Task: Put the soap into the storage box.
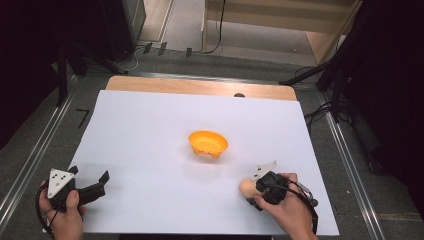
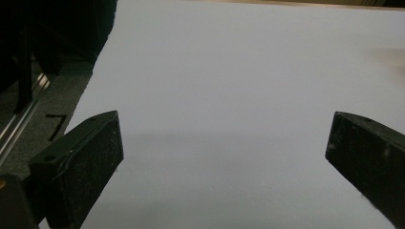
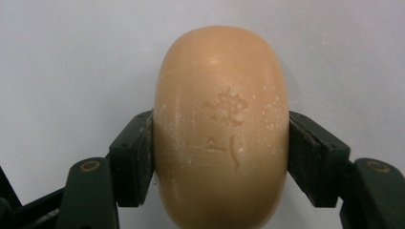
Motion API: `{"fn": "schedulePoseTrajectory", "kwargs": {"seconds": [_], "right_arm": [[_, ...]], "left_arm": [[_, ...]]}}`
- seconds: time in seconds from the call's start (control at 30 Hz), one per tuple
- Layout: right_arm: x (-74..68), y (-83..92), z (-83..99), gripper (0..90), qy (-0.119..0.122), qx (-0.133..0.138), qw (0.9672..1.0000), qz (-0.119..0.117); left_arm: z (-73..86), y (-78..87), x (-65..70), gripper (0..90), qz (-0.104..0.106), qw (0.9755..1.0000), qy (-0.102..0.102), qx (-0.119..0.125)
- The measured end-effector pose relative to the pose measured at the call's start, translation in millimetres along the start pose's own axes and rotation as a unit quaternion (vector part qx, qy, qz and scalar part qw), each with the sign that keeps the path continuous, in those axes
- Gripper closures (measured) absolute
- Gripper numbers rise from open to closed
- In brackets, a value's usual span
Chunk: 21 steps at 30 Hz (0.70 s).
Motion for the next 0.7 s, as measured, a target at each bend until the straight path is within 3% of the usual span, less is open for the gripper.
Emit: {"fn": "schedulePoseTrajectory", "kwargs": {"seconds": [0.47, 0.7], "right_arm": [[12.1, 8.9, -13.3, 33.3, 0.041, 0.008, 0.9991, -0.009], [18.7, 10.8, -17.8, 33.3, 0.048, 0.008, 0.9987, -0.014]], "left_arm": [[0.0, 0.0, 0.2, 0.0, -0.001, 1.0, -0.001, 0.001], [0.0, -0.1, 0.0, 0.0, -0.001, 1.0, -0.001, 0.001]]}}
Point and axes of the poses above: each handheld gripper's, and its own axes: y roughly backward along the jaws, z roughly out of its underside, x roughly to its right, the point moved 7 cm from there along -y, roughly forward along the jaws, and after that the axes turned 4 degrees about y, right-handed, at the moved point
